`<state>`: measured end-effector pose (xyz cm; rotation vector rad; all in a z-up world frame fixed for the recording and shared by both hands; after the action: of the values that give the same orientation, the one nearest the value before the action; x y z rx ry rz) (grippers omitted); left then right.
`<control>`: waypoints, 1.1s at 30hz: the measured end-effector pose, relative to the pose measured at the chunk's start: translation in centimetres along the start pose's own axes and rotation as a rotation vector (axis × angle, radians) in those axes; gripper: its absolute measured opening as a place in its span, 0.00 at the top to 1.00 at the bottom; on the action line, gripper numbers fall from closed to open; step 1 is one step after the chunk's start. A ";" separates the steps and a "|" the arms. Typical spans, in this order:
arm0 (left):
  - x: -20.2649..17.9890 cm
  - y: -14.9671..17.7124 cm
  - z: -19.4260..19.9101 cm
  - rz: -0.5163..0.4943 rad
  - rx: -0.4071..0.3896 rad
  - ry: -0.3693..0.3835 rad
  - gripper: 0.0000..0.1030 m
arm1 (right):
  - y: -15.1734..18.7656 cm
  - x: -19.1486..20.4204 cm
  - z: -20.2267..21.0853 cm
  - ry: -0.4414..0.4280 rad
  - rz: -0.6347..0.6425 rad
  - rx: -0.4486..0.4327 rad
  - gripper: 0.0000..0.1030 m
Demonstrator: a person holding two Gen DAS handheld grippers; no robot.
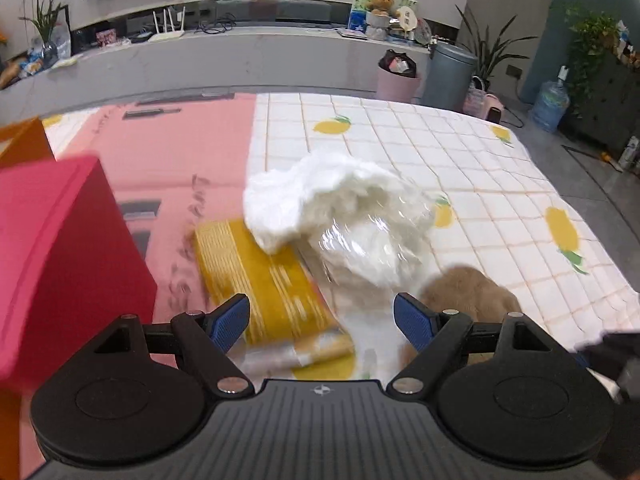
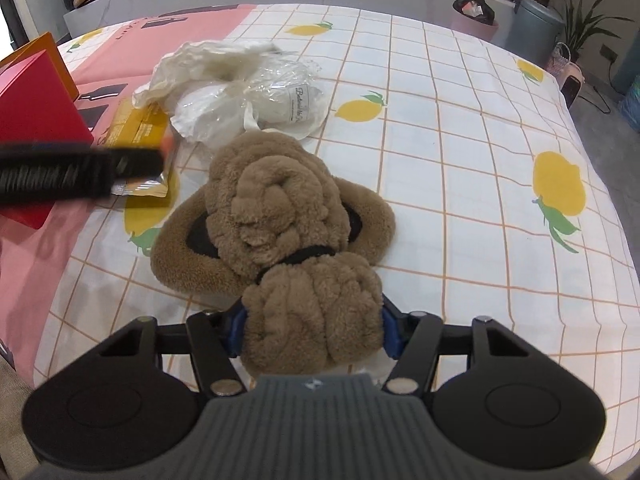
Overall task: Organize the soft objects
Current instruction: 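Lower the right gripper onto the brown plush bear and grasp it, then grasp the yellow snack packet with the left gripper while the right gripper holds the bear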
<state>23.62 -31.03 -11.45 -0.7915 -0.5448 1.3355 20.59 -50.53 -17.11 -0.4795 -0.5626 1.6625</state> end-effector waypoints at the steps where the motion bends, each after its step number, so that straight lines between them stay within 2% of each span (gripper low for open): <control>1: 0.5 -0.3 -0.5 0.009 0.010 -0.025 0.07 | 0.0 0.0 0.0 0.000 0.000 0.000 0.40; 6: 2.8 -0.5 -3.5 0.103 0.110 -0.101 0.07 | 0.1 0.1 0.1 0.002 -0.004 -0.017 0.39; 9: 3.2 0.4 -4.7 0.117 0.169 -0.098 0.07 | 0.1 0.1 0.1 -0.001 -0.003 -0.017 0.39; 16: 2.6 0.8 -5.6 0.032 0.153 -0.171 0.04 | 0.1 0.1 0.2 -0.004 -0.005 -0.026 0.38; 18: 2.6 0.9 -5.3 0.053 0.140 -0.177 0.06 | 0.1 0.1 0.2 0.000 -0.009 -0.025 0.38; 20: 2.5 0.9 -5.0 0.053 0.132 -0.168 0.16 | 0.0 0.2 0.1 0.003 -0.010 -0.022 0.38; 22: 2.5 1.1 -4.5 0.043 0.125 -0.165 0.20 | 0.0 0.1 0.2 0.001 -0.005 -0.022 0.38; 28: 2.1 3.9 -1.1 -0.027 0.117 -0.080 0.22 | 0.2 0.0 0.3 -0.014 -0.002 -0.028 0.38; 33: 2.0 7.2 3.0 -0.126 0.135 0.007 0.22 | 0.2 0.1 0.3 -0.005 -0.006 -0.027 0.38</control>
<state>17.07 -28.22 -15.27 -0.6408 -0.4855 1.2393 20.19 -50.54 -17.00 -0.4930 -0.5902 1.6529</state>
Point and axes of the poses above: each gripper's, at about its wrist camera, not at the fingertips, and z roughly against the way its jaws point, x to its left, y to its underside, the point moved 9 cm from there along -z, roughly the way its jaws point, and after that the axes turned 9 degrees about -x, right-handed, at the moved point
